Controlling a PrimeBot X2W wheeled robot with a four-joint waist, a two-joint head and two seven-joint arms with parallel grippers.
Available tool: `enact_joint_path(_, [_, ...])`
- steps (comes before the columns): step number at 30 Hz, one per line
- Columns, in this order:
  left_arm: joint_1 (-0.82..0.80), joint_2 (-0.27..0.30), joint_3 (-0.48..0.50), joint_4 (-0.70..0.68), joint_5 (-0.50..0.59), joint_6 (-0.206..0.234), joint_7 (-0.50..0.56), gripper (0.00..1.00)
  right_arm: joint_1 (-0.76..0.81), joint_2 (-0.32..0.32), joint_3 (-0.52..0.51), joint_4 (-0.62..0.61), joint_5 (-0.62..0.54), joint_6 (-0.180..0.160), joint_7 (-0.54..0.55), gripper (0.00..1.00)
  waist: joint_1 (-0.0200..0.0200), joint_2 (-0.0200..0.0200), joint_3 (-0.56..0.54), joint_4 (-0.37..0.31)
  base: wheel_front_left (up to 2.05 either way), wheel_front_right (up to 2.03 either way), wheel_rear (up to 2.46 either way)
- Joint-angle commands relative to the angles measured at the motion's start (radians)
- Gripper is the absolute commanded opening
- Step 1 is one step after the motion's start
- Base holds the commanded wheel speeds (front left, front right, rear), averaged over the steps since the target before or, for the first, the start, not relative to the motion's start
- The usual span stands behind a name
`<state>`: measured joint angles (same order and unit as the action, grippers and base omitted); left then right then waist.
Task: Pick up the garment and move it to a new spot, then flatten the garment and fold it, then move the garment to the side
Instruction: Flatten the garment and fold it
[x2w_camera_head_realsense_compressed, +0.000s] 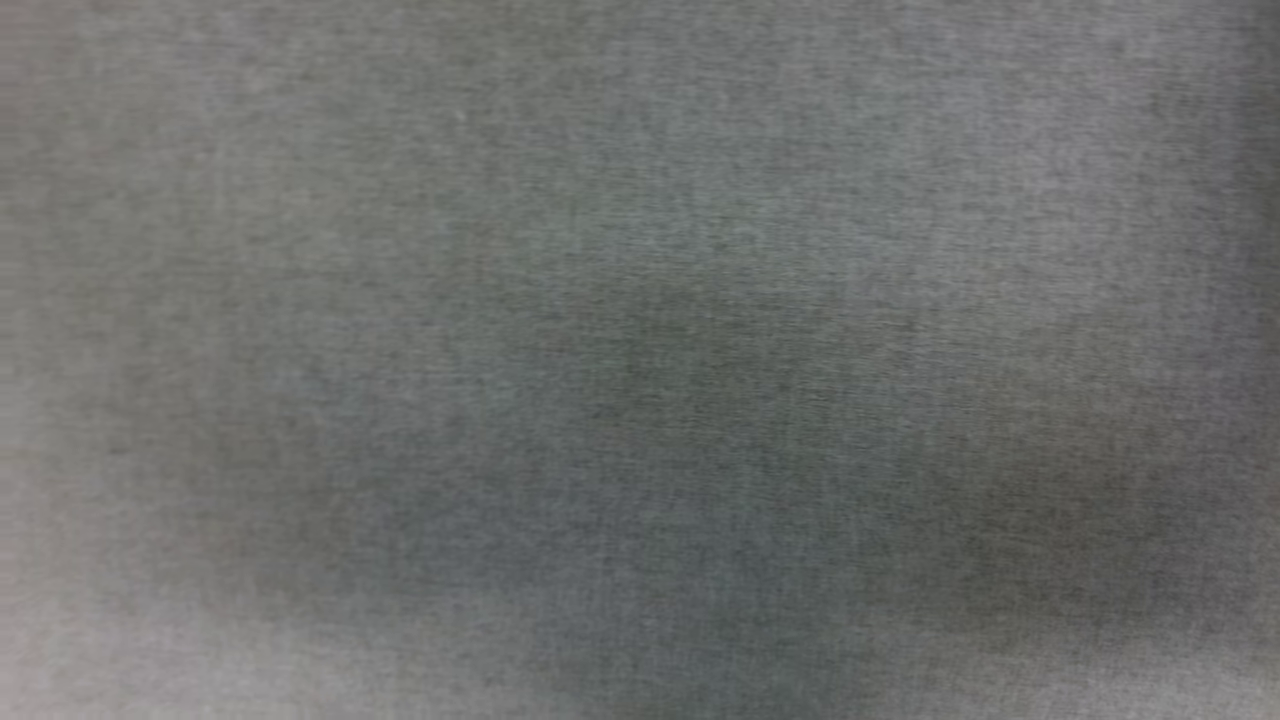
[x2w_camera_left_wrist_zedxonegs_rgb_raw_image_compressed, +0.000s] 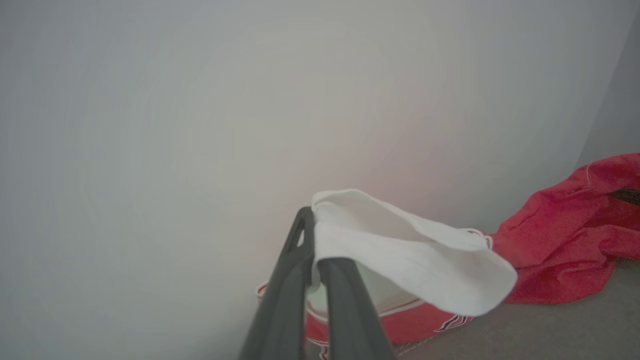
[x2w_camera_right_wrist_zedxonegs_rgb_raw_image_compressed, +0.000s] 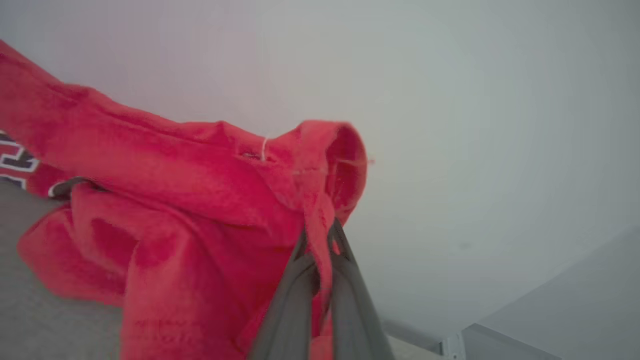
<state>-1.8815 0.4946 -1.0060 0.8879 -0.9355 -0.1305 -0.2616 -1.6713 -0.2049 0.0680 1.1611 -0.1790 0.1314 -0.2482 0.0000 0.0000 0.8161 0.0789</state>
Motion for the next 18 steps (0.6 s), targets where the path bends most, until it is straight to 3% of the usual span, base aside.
enact_joint_path(1, [0.030, 0.000, -0.002, 0.002, -0.016, 0.000, -0.003, 0.00, 0.013, 0.009, -0.001, 0.013, 0.004, -0.001, -0.007, 0.00, 0.0000, 0.0000, -0.024, 0.029, 0.00, 0.00, 0.00])
enact_joint_path(8, [0.138, 0.030, -0.109, -0.059, -0.113, 0.000, 0.044, 0.00, 0.058, 0.012, 0.060, 0.044, 0.053, -0.001, -0.015, 0.00, 0.0000, 0.0000, -0.113, 0.065, 0.00, 0.00, 0.00])
enact_joint_path(18, [0.350, 0.157, -0.248, -0.290, -0.241, 0.000, 0.158, 0.00, 0.268, -0.041, 0.250, -0.022, 0.266, -0.001, -0.017, 0.00, 0.0000, 0.0000, -0.310, 0.091, 0.00, 0.00, 0.00])
